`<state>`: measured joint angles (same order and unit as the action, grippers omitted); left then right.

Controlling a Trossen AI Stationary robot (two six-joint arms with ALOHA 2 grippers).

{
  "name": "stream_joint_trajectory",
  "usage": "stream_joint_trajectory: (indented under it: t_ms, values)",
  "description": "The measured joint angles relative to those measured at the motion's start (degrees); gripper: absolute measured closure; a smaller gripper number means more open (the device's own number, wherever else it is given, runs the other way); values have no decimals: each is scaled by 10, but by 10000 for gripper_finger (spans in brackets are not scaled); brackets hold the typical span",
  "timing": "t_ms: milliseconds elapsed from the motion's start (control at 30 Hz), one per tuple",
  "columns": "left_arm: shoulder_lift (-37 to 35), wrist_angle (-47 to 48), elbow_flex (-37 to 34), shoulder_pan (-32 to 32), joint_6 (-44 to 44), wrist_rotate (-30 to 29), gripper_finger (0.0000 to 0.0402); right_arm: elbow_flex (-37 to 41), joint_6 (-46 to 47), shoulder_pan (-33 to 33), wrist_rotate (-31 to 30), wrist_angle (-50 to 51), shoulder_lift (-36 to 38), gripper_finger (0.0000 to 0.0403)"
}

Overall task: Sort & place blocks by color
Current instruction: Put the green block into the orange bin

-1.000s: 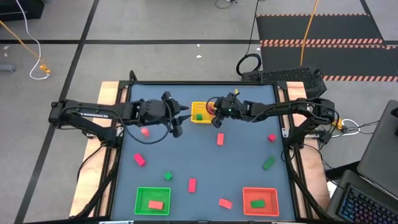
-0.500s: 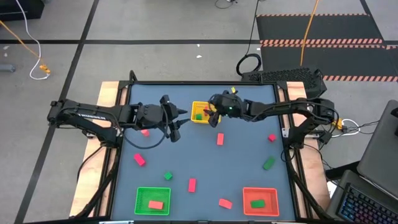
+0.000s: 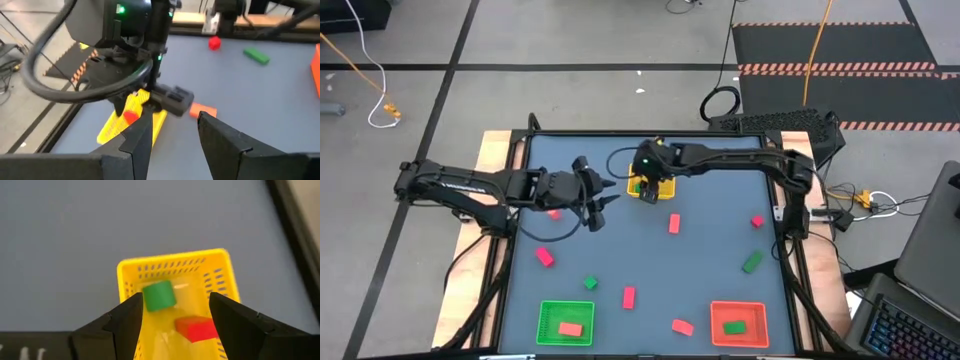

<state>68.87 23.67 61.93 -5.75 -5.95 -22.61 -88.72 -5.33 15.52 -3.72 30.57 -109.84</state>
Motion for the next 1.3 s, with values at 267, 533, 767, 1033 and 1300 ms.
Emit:
stream_joint_trajectory:
  t_ms: [267,533,767,1033,1300]
  values:
    - [-42,61,1,-28,-4,-48,243,-16,3,18,38,0,-45,181]
    - [-71,93,1,-32,-9,-65,243,-17,-4,33,36,-33,-66,181]
    - [-71,126,1,-49,-37,-72,243,-17,-18,33,39,-30,-109,181]
    - [-71,131,1,-62,-51,-91,243,-19,-35,32,39,-15,-120,181]
    - [-71,134,1,-62,-59,-91,243,-19,-59,31,56,32,-115,181]
